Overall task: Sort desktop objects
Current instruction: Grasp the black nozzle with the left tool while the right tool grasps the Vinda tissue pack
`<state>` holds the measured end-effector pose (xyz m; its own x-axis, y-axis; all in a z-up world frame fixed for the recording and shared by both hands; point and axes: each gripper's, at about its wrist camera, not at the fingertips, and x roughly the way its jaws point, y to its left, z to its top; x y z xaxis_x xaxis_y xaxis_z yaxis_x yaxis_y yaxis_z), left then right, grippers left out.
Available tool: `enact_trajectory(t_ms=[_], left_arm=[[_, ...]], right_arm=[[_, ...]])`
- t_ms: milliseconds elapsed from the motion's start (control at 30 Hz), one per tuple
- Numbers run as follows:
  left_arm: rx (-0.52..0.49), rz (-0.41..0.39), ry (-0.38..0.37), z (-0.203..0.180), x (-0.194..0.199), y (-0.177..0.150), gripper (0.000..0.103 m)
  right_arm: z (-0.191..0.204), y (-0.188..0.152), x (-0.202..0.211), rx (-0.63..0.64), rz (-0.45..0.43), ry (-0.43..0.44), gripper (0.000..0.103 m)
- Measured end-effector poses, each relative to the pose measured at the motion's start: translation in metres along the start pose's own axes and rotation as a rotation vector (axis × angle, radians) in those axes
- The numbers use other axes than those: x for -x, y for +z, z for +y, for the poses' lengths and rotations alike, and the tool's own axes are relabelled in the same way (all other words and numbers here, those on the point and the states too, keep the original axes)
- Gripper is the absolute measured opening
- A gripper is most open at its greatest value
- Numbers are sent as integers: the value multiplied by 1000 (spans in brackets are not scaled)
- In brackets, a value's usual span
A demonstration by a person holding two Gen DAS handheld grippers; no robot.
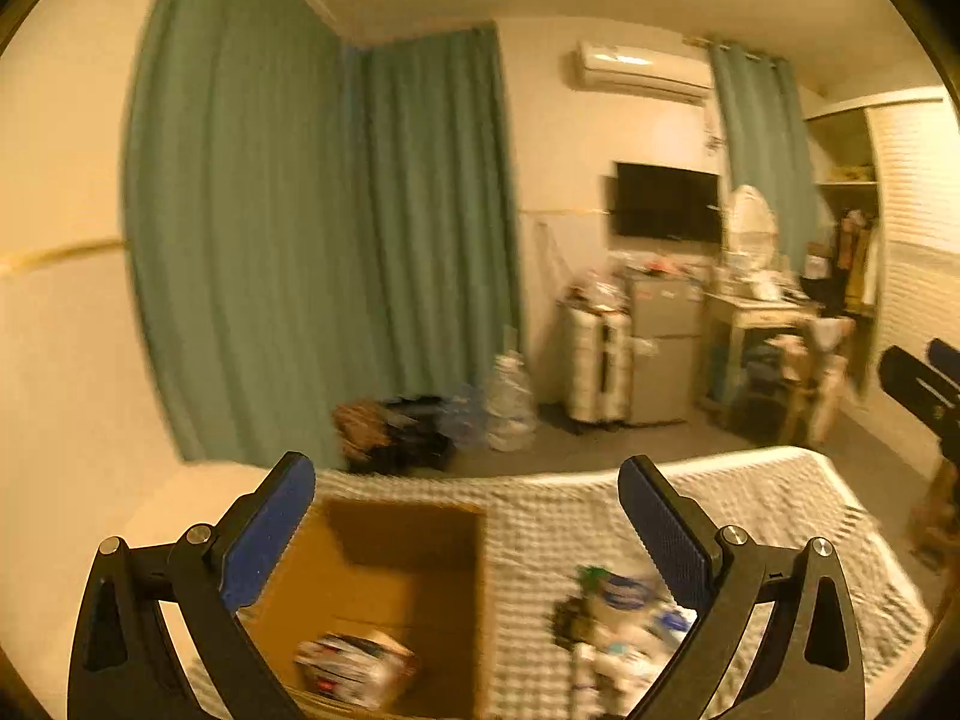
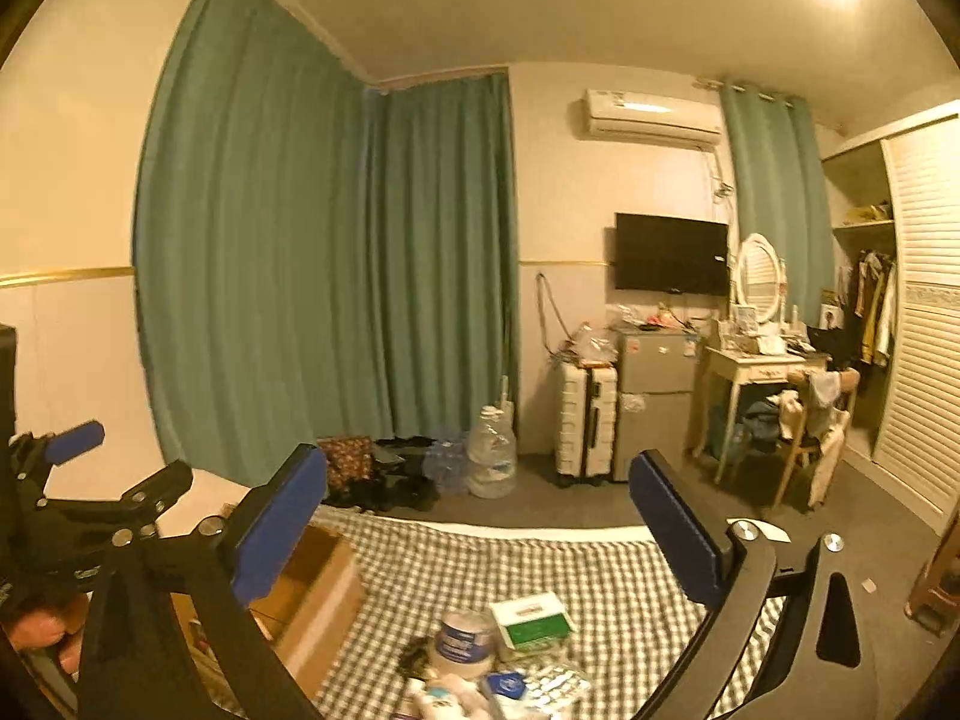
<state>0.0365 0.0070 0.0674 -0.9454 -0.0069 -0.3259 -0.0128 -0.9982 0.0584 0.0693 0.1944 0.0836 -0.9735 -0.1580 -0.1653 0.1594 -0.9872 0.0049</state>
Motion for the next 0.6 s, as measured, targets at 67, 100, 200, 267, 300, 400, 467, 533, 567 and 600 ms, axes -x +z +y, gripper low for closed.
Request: enact_trajectory(t_ms=[67, 100, 200, 267, 300, 400, 467, 533, 567, 600], left_arm=[[8, 24, -34, -4, -8, -6, 103], [2, 33, -50, -8, -17, -12, 103], [-51, 33, -71, -20, -36, -35, 103], [-78, 75, -91, -27, -51, -49, 103], [-91, 132, -118, -37, -65, -57, 103], [-118, 216, -141, -50, -88, -75, 103], [-149, 274, -165, -58, -98, -92, 103], [-175, 347, -214, -67, -109, -108, 103], [-185, 376, -231, -71, -111, -115, 103], [-207, 425, -252, -77, -118, -124, 103]], right_arm=[[-8, -6, -3, 9, 10, -15, 102], [-12, -10, -5, 17, 16, -18, 102], [-21, -26, -19, 32, 58, -31, 102], [-27, -38, -30, 22, 89, -41, 102], [-31, -47, -38, 10, 112, -36, 102], [-42, -72, -61, 11, 181, -3, 102], [-45, -86, -75, 37, 216, 5, 102], [-52, -101, -88, 41, 238, 68, 103], [-55, -109, -94, 44, 248, 93, 103], [-56, -116, -100, 47, 264, 98, 103]])
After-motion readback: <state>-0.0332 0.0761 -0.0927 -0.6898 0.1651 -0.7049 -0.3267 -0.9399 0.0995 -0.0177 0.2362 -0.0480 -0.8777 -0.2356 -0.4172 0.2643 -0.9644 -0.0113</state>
